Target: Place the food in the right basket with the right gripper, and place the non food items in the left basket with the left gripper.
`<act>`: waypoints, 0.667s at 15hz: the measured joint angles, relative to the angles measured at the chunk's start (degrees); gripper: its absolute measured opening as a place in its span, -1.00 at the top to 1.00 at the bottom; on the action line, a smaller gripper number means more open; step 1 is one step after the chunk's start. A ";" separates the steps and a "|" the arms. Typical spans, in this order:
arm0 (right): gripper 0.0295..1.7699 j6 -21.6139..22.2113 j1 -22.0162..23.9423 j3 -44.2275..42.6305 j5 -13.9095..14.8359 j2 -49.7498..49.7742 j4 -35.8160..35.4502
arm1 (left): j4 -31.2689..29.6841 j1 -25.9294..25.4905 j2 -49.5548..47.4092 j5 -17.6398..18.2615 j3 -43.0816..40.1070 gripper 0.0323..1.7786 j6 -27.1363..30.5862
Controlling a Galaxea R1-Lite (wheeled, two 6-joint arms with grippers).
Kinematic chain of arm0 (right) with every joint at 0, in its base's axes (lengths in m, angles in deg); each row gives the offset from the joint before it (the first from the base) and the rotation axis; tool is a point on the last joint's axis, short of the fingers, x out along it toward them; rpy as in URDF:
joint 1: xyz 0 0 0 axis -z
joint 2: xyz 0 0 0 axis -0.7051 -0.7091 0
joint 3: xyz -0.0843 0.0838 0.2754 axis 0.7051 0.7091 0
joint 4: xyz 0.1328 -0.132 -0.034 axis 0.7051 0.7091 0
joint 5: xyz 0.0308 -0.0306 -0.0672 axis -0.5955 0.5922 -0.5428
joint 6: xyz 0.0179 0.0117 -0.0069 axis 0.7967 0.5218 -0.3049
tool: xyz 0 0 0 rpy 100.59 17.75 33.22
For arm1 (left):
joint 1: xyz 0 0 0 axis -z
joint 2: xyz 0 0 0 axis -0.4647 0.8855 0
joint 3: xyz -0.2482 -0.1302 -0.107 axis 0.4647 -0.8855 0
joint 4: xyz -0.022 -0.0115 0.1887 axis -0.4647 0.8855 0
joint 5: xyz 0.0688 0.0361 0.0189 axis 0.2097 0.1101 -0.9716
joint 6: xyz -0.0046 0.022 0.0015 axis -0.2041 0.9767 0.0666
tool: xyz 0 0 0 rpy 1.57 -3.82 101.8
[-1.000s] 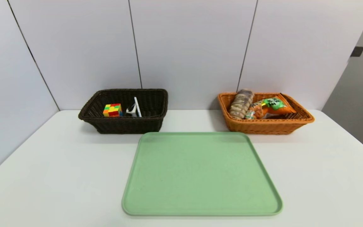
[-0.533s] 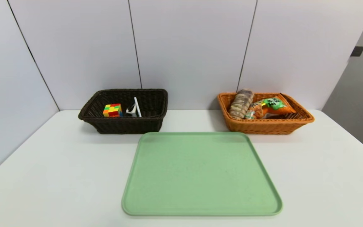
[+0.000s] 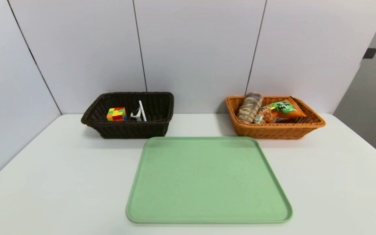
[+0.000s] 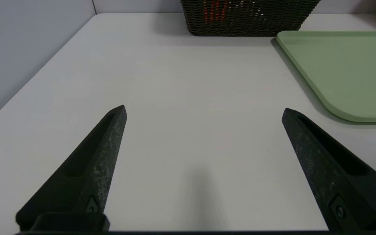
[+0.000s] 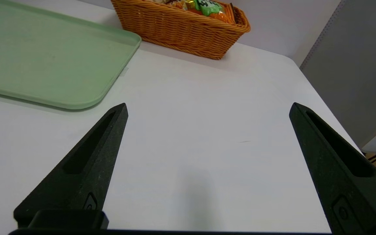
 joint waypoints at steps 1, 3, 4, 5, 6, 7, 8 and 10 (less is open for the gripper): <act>-0.93 0.55 0.00 0.00 0.16 0.00 -0.06 | 0.00 0.00 0.00 0.00 0.00 -0.90 0.02; -0.93 1.00 0.00 0.00 0.38 0.00 -0.13 | -0.02 0.00 0.00 -0.02 0.00 -0.90 0.09; -0.93 1.07 0.00 0.00 0.46 0.00 -0.13 | 0.00 0.00 0.00 0.00 0.00 -0.90 0.09; -0.93 1.07 0.00 0.00 0.27 0.00 0.02 | 0.00 0.00 0.00 -0.02 0.00 -0.90 0.06; -0.93 1.05 0.00 0.00 -0.04 0.00 0.17 | -0.02 0.00 0.00 -0.02 0.00 -0.90 0.00; -0.93 1.13 0.00 0.00 -0.04 0.00 0.13 | 0.00 0.00 0.00 -0.02 0.00 -0.90 -0.02; -0.93 1.13 0.00 0.00 -0.06 0.00 0.15 | -0.02 0.00 0.00 -0.02 0.00 -0.90 0.00; -0.93 1.18 0.00 0.00 -0.11 0.00 0.15 | -0.02 0.00 0.00 -0.02 0.00 -0.90 -0.02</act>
